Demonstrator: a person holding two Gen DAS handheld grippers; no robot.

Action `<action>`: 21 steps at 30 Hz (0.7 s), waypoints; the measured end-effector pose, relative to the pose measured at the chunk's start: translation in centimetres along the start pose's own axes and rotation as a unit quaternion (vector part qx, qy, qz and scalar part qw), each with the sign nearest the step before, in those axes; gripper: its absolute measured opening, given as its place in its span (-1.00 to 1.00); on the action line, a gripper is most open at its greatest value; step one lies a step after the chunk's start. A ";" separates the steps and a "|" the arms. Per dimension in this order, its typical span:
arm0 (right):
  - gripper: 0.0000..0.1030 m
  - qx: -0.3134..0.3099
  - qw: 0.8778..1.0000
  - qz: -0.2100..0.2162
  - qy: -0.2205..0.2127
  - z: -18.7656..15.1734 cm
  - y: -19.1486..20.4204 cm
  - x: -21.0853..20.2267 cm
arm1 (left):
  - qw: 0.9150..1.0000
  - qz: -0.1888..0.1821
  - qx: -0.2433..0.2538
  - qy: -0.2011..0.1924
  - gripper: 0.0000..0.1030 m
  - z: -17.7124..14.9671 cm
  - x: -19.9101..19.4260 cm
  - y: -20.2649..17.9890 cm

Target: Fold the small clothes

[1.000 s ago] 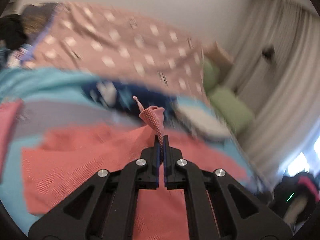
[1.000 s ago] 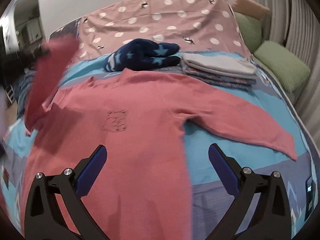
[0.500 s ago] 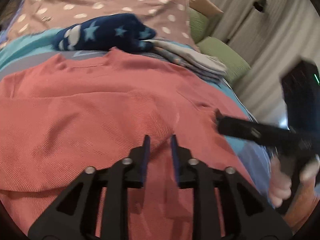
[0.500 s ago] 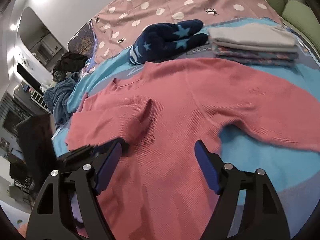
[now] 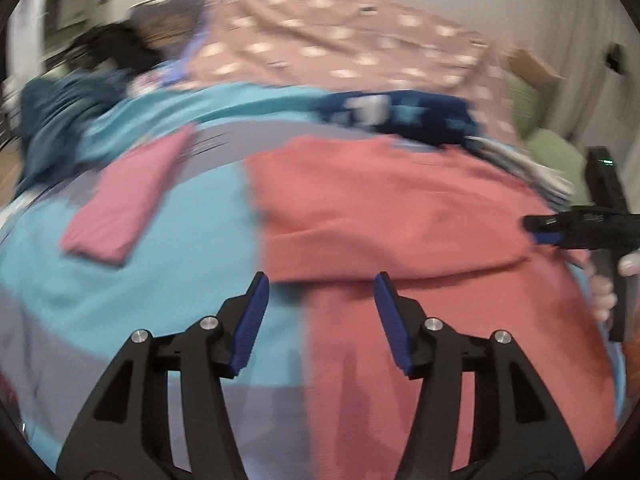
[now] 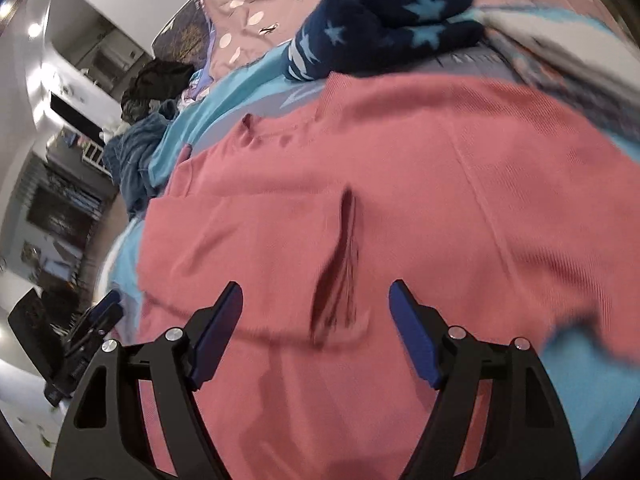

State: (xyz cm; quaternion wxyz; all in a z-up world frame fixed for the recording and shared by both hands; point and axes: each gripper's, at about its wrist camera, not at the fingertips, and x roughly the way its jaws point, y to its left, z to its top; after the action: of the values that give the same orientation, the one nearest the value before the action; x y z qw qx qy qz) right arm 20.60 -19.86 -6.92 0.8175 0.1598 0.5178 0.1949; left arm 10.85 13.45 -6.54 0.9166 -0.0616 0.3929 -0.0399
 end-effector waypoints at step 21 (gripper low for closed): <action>-0.89 -0.021 0.990 -0.113 -0.075 3.5 -2.9 -3.0 | 0.999 -0.032 -0.014 0.014 0.23 0.9 4.5 -0.5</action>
State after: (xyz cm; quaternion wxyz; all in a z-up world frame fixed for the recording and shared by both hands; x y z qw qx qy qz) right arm 23.07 -24.09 -4.49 0.8740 0.0968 0.4657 0.0994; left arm 14.57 12.49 -9.08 0.9082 -0.0867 0.4042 -0.0648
